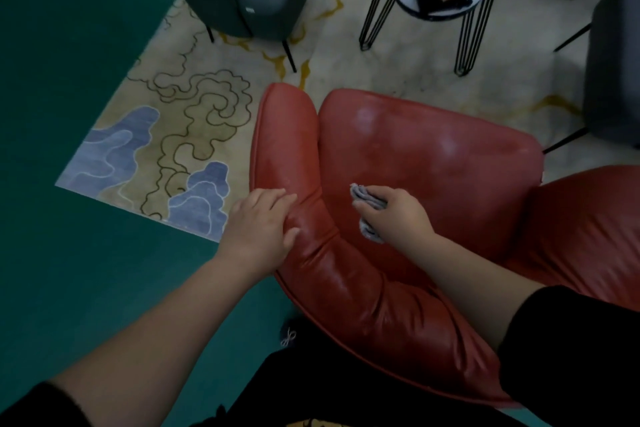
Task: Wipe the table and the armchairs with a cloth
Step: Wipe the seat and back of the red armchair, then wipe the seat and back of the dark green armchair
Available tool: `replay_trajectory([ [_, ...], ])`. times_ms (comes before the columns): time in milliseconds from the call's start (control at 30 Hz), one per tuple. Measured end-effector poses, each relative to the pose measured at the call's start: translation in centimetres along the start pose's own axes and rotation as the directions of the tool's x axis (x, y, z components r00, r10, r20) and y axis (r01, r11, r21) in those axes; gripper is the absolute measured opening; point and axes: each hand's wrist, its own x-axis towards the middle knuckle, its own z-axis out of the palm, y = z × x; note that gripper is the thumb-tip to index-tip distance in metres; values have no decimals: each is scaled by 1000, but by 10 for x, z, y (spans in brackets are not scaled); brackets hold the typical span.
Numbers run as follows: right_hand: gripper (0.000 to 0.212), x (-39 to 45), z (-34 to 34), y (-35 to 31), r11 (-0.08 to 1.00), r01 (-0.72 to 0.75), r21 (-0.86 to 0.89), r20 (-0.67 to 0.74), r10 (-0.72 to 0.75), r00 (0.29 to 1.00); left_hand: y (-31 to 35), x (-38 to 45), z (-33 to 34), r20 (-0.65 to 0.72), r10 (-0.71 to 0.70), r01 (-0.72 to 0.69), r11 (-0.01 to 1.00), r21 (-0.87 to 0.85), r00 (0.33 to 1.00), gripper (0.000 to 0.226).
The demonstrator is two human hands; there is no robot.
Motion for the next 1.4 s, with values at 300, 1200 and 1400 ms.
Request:
replay_trajectory([
  [300,19,-20,22,-86,990,132,-41,-47,-134,990,-69,-29,-28,-6,-73,73,995,63,997,64],
  [1200,30,-33,169,-261,872,390,-295,-14,-412,911,-269,-125,-41,22,-202,200,977,80,979,58],
  [1400,37,31,163,-291,882,373,-289,-15,-394,919,-301,-66,-52,57,-246,242,968,67,968,62],
])
